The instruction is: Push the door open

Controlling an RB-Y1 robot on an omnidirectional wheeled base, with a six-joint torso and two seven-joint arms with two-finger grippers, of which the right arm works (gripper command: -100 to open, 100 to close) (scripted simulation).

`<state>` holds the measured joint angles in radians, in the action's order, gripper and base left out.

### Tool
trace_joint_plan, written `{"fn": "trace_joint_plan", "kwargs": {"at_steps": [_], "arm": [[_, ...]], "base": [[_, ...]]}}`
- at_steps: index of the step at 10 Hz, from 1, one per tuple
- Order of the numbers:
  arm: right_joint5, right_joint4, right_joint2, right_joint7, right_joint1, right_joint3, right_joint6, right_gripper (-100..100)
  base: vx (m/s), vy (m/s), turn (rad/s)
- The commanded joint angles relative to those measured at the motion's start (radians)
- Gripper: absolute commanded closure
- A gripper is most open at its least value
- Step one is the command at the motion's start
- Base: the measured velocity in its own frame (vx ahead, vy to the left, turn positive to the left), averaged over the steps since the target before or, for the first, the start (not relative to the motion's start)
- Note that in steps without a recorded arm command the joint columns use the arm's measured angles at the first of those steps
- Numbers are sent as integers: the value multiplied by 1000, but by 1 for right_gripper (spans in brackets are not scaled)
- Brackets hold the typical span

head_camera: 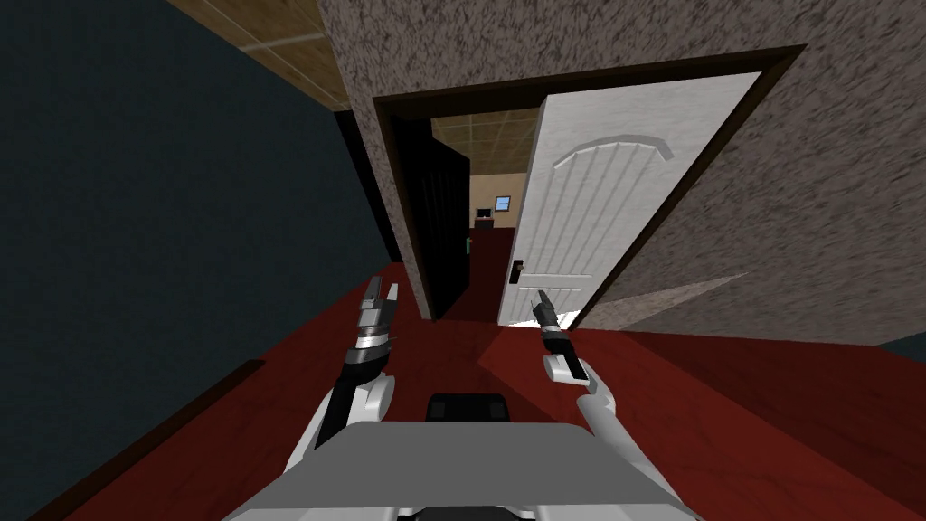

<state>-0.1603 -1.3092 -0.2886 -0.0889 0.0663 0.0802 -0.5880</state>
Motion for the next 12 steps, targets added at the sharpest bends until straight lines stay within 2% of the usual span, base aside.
{"fn": "trace_joint_plan", "kwargs": {"at_steps": [1,2,3,4,5,6,7,9,10,11,12], "arm": [[-5,44,-12,-7,-17,5,-2,-100],[-13,72,-27,-15,-40,12,1,-100],[-13,91,-27,-15,-40,12,1,-100],[-21,120,-41,-22,-63,19,3,-100],[-21,140,-41,-22,-63,19,3,-100],[-29,172,-55,-30,-85,26,5,-100],[-29,188,-55,-30,-85,26,5,-100],[-44,257,-83,-43,-128,39,9,-100],[-44,278,-83,-43,-128,39,9,-100],[-51,306,-96,-50,-149,46,11,-100],[-51,323,-96,-50,-149,46,11,-100]], "base": [[29,-43,61],[36,-46,154],[28,-40,73],[30,-38,120],[25,-37,70],[33,-46,125],[29,-47,80],[34,-54,168],[27,-57,78],[23,-49,134],[27,-40,68]]}}
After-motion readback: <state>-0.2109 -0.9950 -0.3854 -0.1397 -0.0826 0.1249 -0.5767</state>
